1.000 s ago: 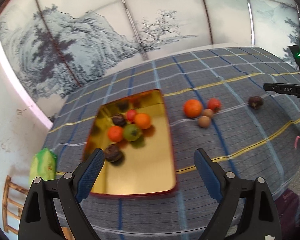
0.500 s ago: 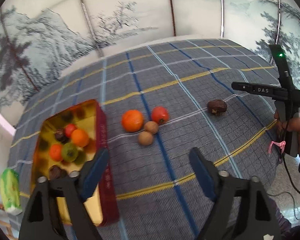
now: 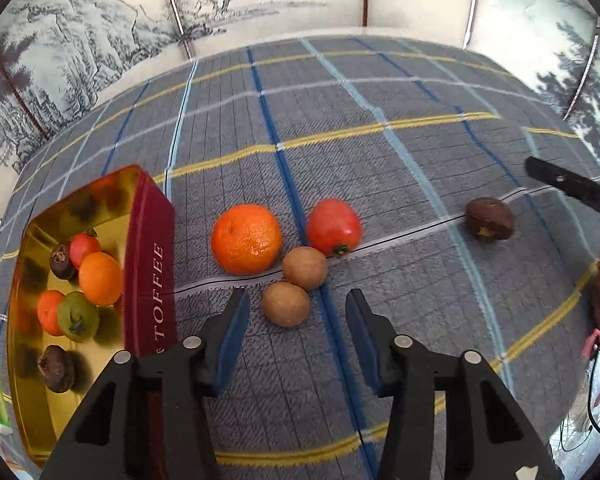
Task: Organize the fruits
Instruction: 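Move the left tool to the table and grasp the small tan fruits, then carry the tan fruits into the tin with the left tool while the right tool grasps a red tomato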
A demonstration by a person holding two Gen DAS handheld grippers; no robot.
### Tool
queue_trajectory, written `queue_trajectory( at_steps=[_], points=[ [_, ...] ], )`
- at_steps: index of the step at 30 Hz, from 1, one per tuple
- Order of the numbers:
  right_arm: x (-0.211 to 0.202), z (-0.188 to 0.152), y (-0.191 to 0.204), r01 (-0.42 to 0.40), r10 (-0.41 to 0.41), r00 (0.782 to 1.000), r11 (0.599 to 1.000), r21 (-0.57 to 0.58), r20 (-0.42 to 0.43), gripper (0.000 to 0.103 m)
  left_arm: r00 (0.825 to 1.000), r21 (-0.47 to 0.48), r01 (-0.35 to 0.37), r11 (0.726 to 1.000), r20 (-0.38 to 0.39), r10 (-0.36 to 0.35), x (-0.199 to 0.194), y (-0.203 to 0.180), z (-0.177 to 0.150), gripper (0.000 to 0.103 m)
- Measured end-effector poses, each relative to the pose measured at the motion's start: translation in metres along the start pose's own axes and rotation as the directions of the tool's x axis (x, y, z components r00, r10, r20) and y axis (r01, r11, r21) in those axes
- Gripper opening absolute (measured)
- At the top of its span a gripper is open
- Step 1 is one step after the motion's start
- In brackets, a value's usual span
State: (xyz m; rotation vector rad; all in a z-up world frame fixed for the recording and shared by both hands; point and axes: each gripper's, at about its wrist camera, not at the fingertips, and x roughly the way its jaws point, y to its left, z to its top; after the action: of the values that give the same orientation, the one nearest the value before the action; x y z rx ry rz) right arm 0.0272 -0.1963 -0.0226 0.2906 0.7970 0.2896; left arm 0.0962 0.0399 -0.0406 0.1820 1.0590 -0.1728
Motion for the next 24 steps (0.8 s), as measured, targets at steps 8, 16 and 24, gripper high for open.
queue_trajectory(
  at_steps=[8,16,24],
  points=[
    [0.005,0.000,0.003,0.012,-0.012,1.000,1.000,-0.010,-0.020,0.061,0.999,-0.053,0.054,0.997,0.003,-0.054,0.008,0.008,-0.002,0.022],
    [0.003,0.001,0.003,0.005,-0.005,1.000,1.000,-0.007,0.000,0.061,0.994,-0.097,0.092,0.991,0.075,-0.085,-0.022,0.005,-0.016,0.022],
    [-0.004,0.001,0.092,-0.183,0.177,0.983,0.947,-0.264,-0.047,0.061,0.984,-0.108,0.115,0.987,0.152,-0.098,-0.067,0.011,-0.024,0.022]
  ],
)
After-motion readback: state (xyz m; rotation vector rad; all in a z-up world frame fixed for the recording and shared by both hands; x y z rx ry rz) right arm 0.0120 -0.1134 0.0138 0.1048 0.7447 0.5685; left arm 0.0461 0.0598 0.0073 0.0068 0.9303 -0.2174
